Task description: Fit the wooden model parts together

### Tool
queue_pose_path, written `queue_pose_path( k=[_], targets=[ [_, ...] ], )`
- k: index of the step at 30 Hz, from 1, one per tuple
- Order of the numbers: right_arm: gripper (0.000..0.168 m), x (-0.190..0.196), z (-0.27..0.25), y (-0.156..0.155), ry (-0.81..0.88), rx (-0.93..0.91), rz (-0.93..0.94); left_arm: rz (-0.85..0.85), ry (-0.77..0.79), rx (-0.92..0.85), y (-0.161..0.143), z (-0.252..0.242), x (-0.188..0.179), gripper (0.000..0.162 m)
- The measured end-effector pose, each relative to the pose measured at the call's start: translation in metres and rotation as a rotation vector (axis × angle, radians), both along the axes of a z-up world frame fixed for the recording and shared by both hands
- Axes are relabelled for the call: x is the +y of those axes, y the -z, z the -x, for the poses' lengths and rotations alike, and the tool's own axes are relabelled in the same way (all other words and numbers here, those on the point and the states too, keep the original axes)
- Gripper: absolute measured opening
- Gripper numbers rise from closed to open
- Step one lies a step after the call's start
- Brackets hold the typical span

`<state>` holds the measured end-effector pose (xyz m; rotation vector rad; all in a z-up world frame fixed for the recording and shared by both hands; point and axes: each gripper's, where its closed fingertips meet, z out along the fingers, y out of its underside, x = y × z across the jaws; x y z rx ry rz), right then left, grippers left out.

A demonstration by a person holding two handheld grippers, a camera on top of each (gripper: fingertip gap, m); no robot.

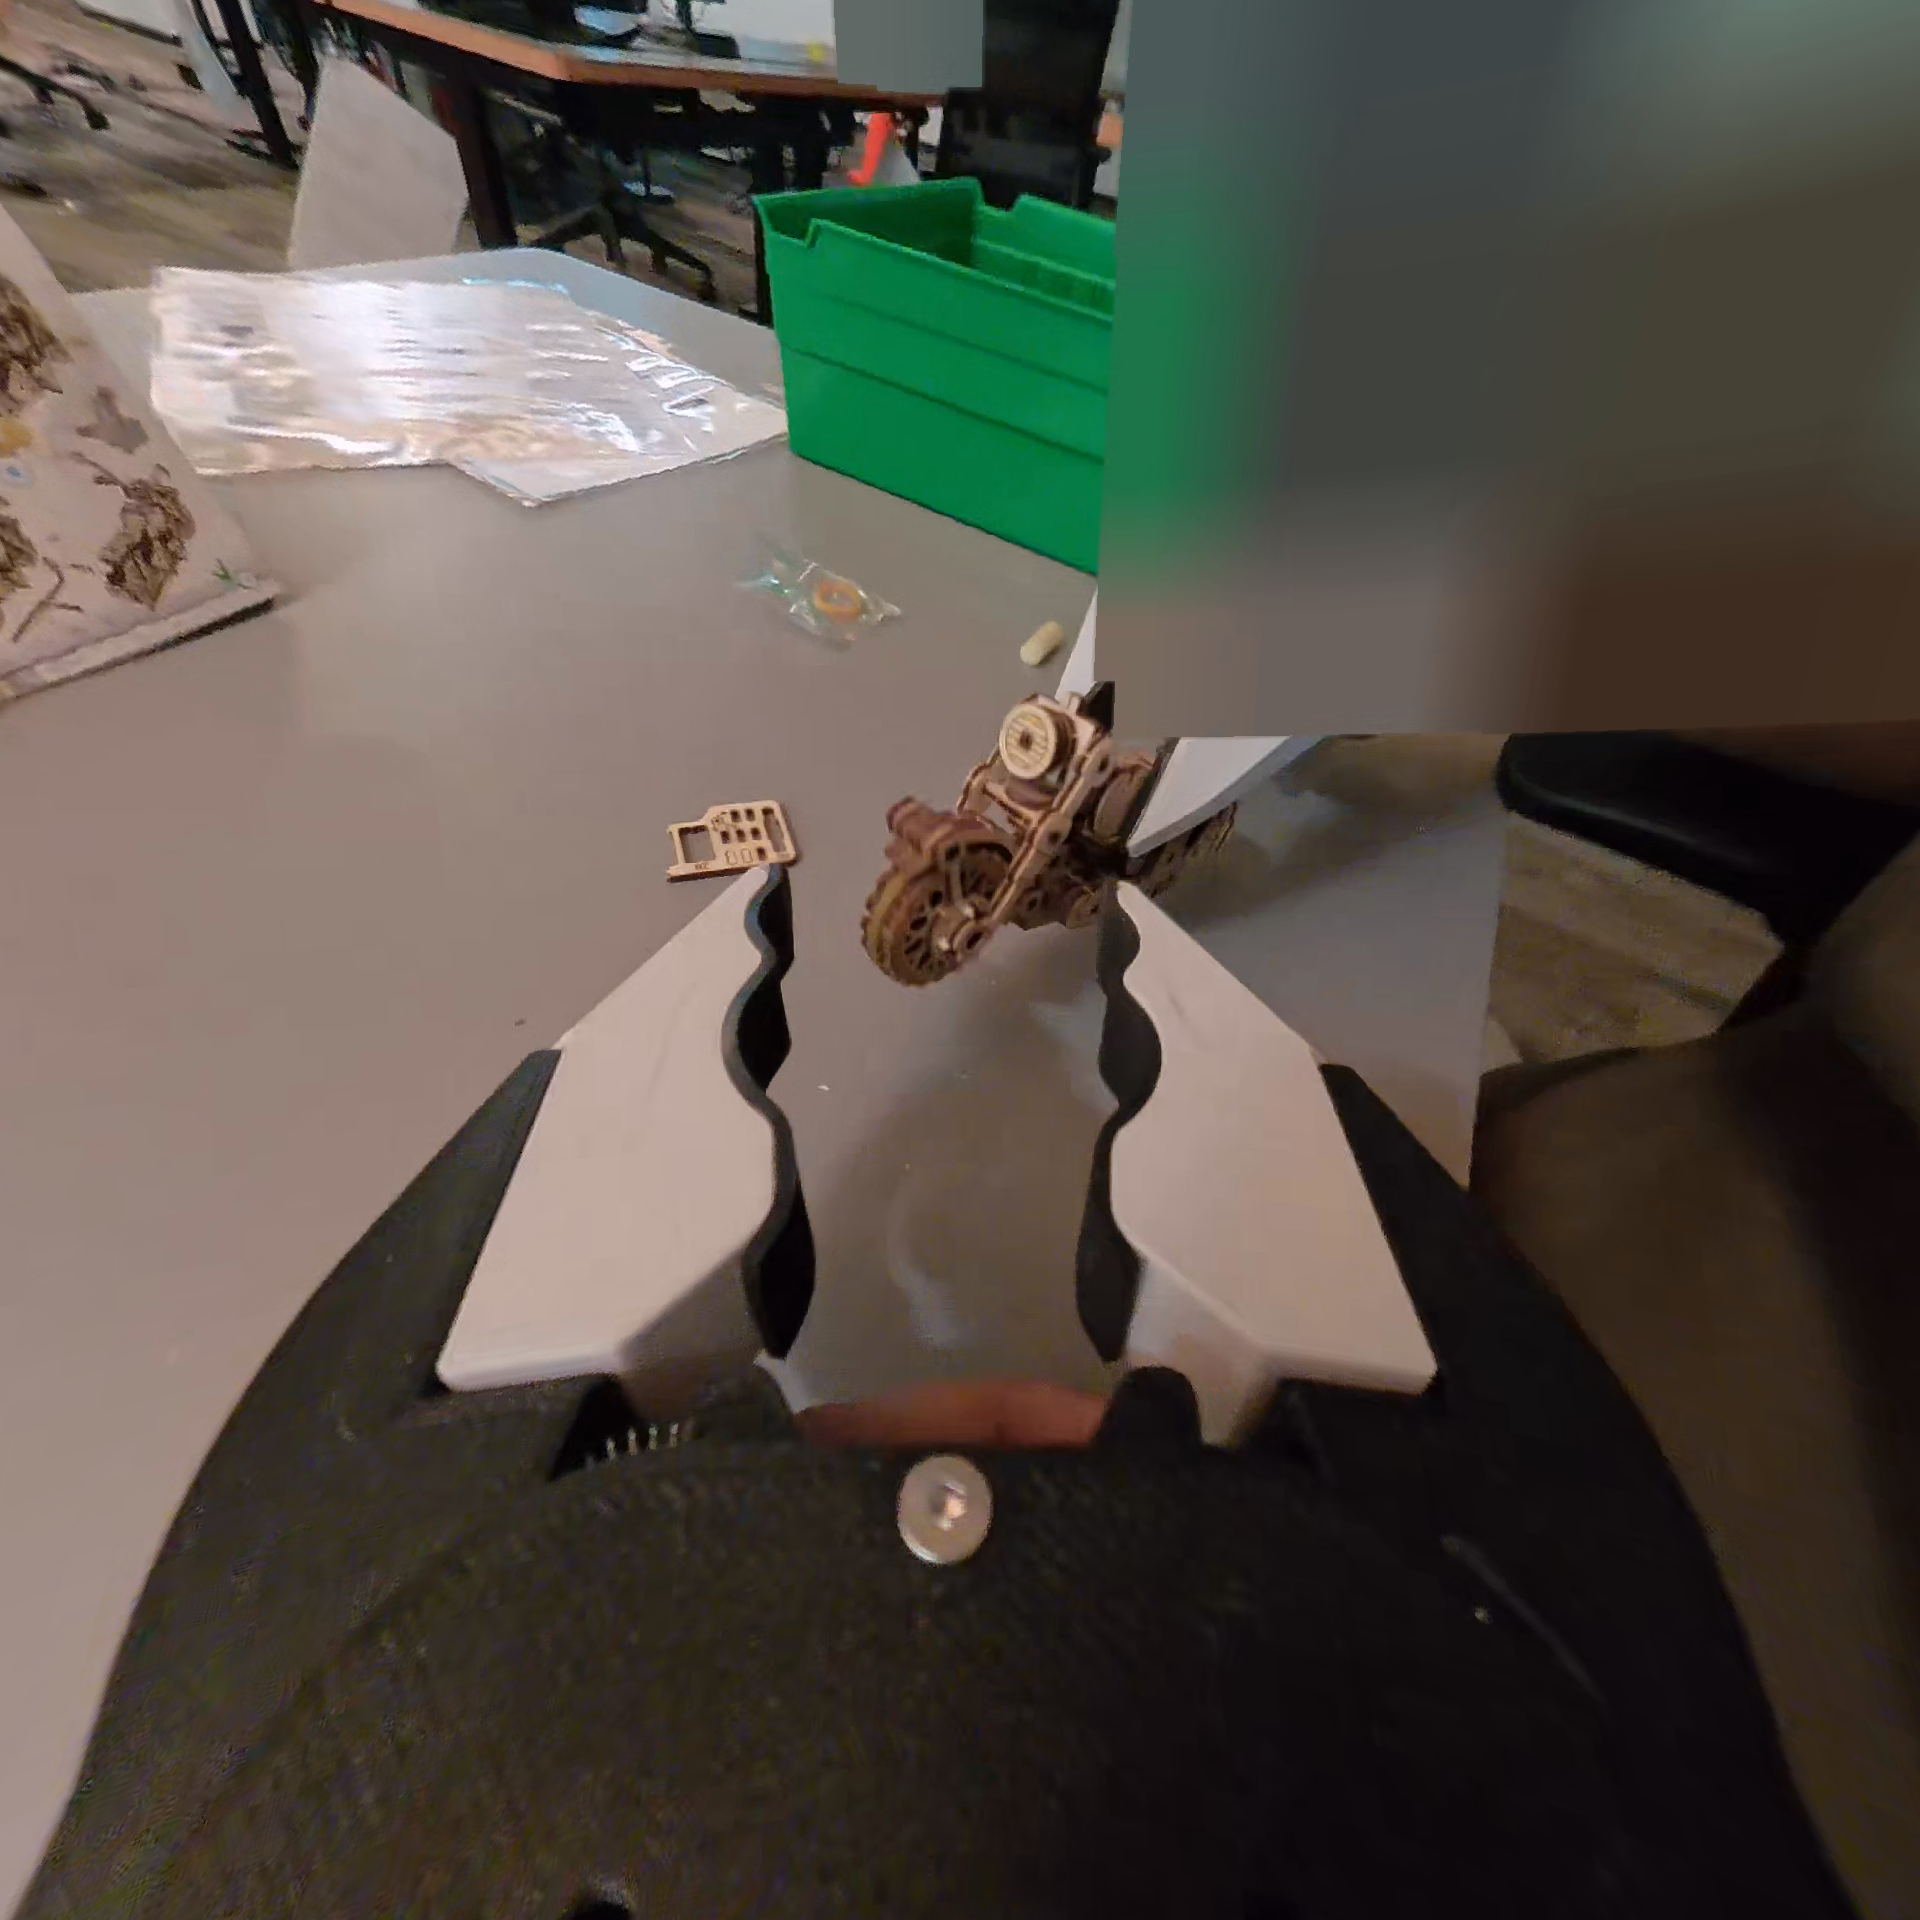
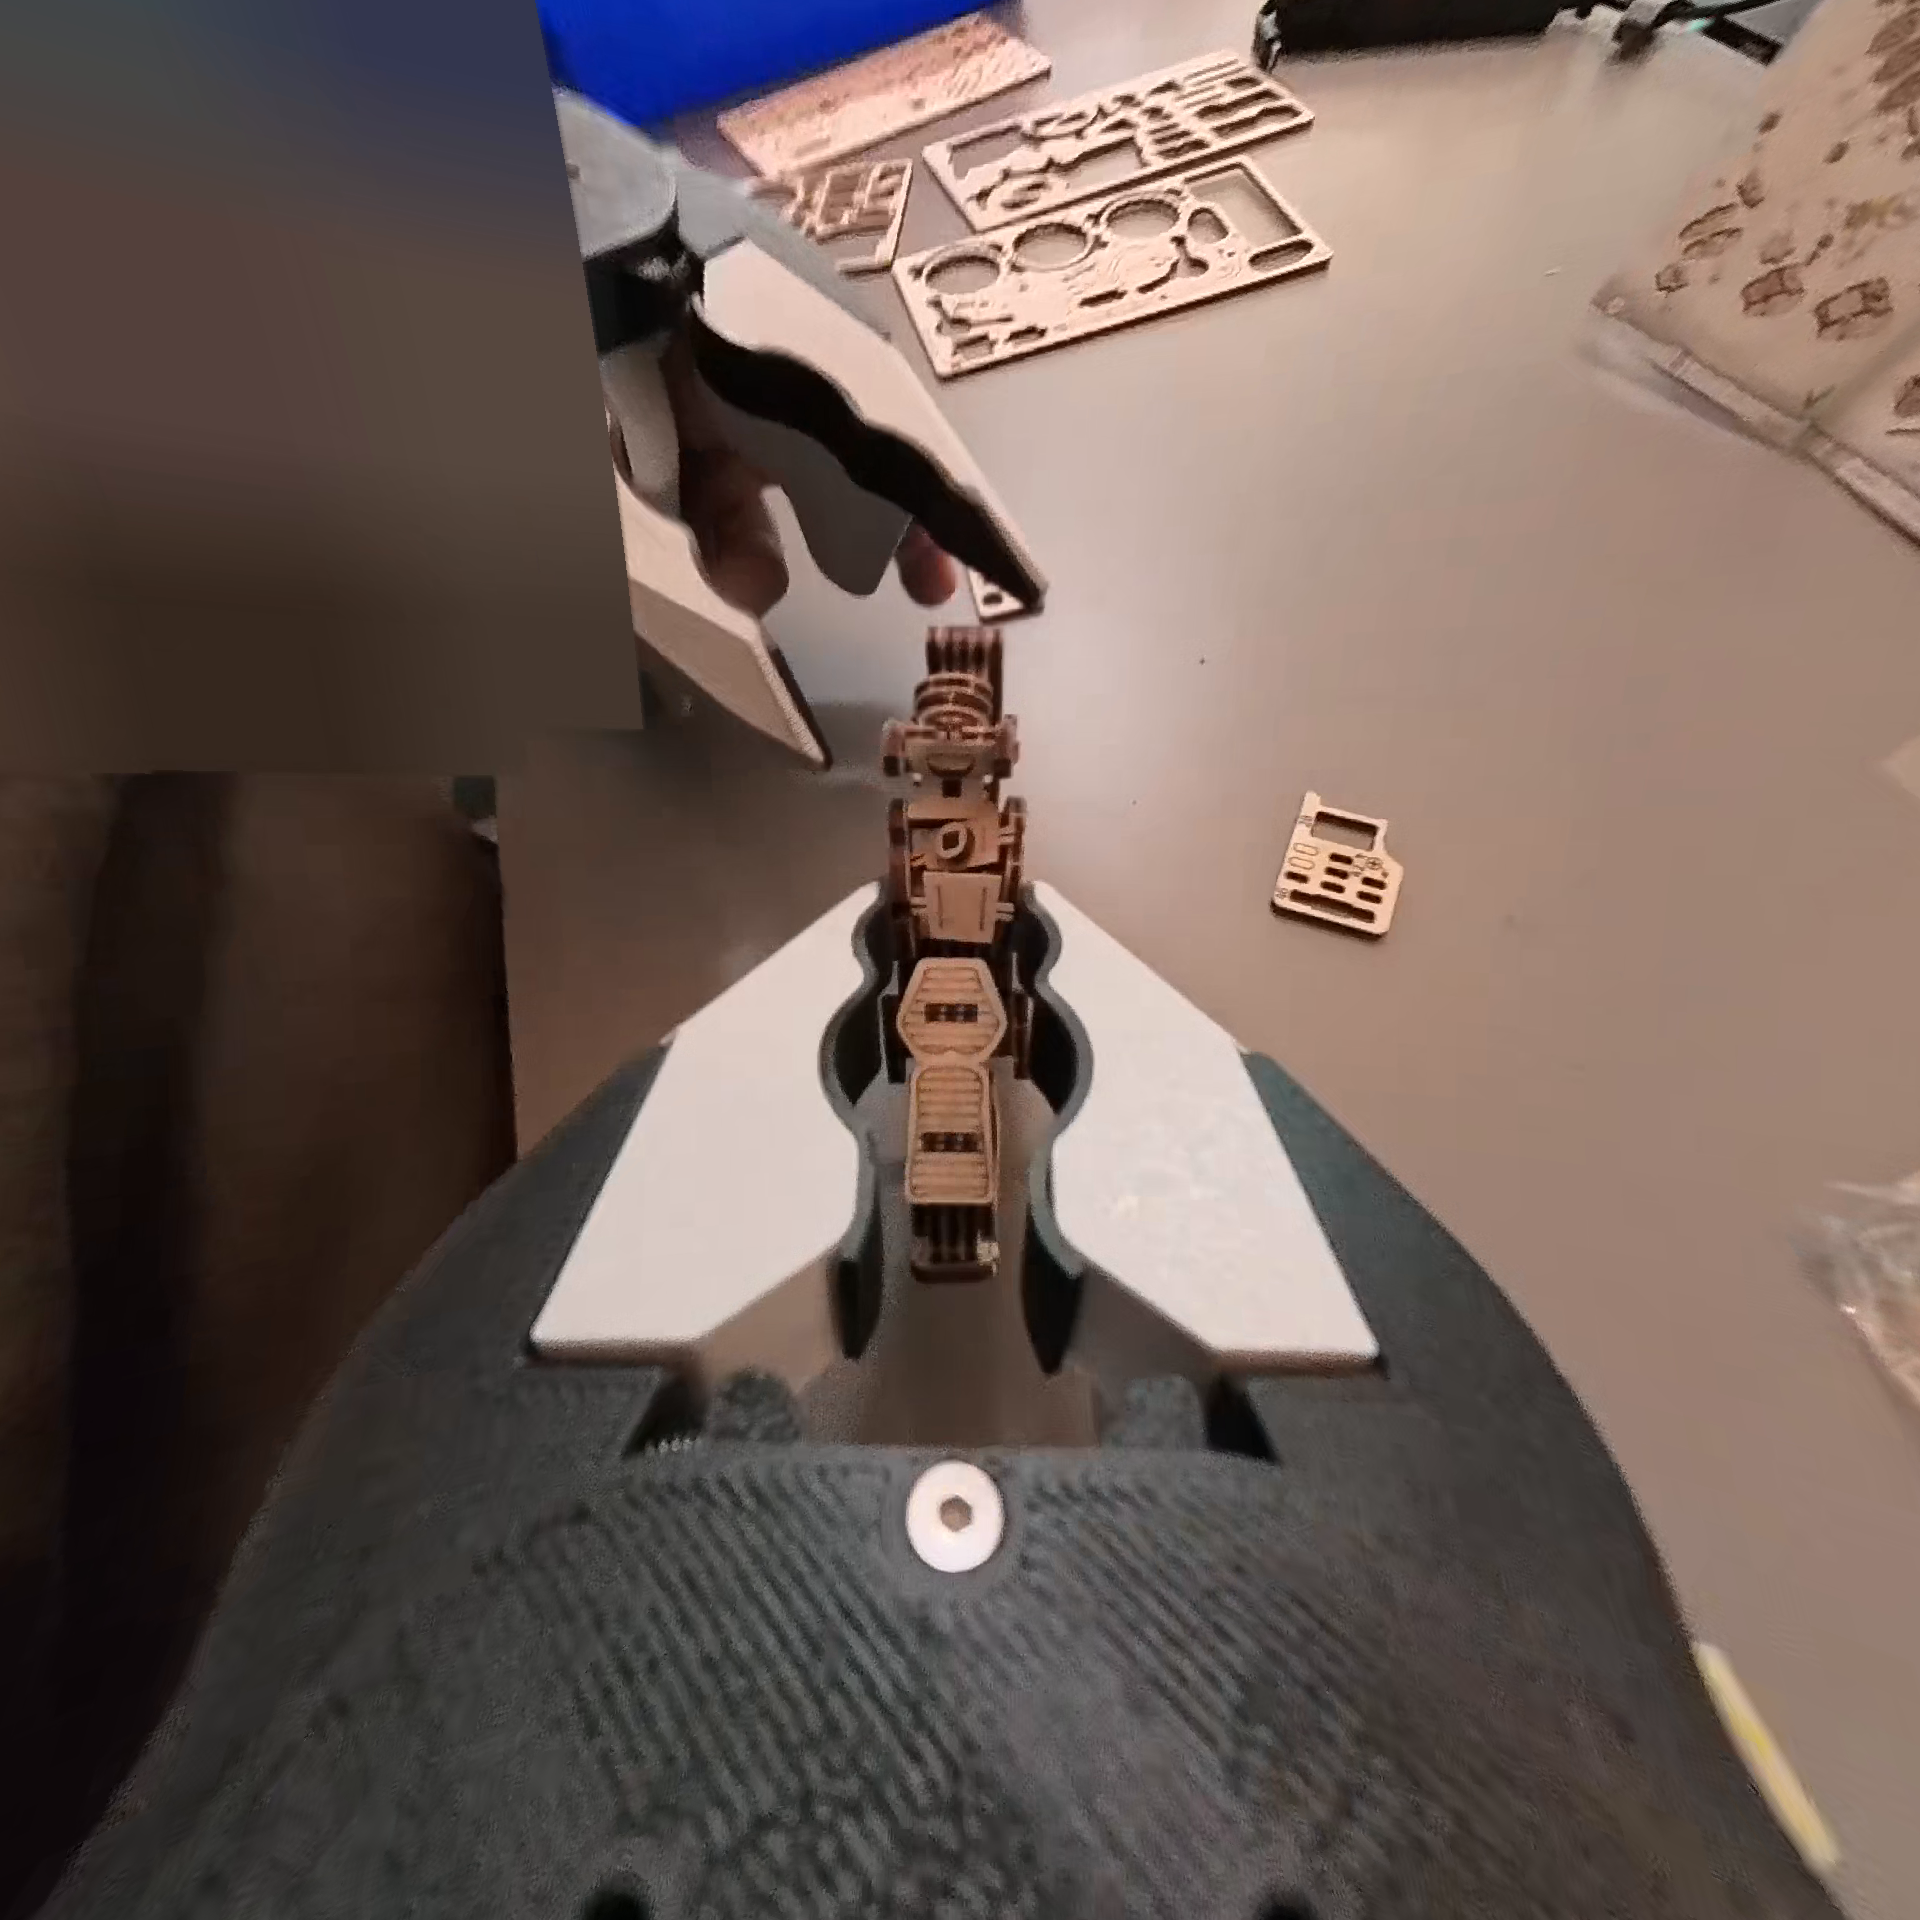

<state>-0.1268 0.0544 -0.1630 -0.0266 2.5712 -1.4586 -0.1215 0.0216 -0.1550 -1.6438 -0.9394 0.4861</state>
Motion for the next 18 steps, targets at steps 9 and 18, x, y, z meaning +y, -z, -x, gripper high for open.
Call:
queue_pose_path(
  k=[9,18],
  targets=[
    [0.021,-0.011,-0.005,-0.028,0.06,-0.586,0.244,-0.36,0.053,-0.151,-0.009,-0.002,0.004,0.056],
    [0.021,-0.023,-0.02,-0.033,0.023,-0.76,0.286,-0.65,0.171,-0.25,-0.025,-0.013,0.015,0.028]
  ],
)
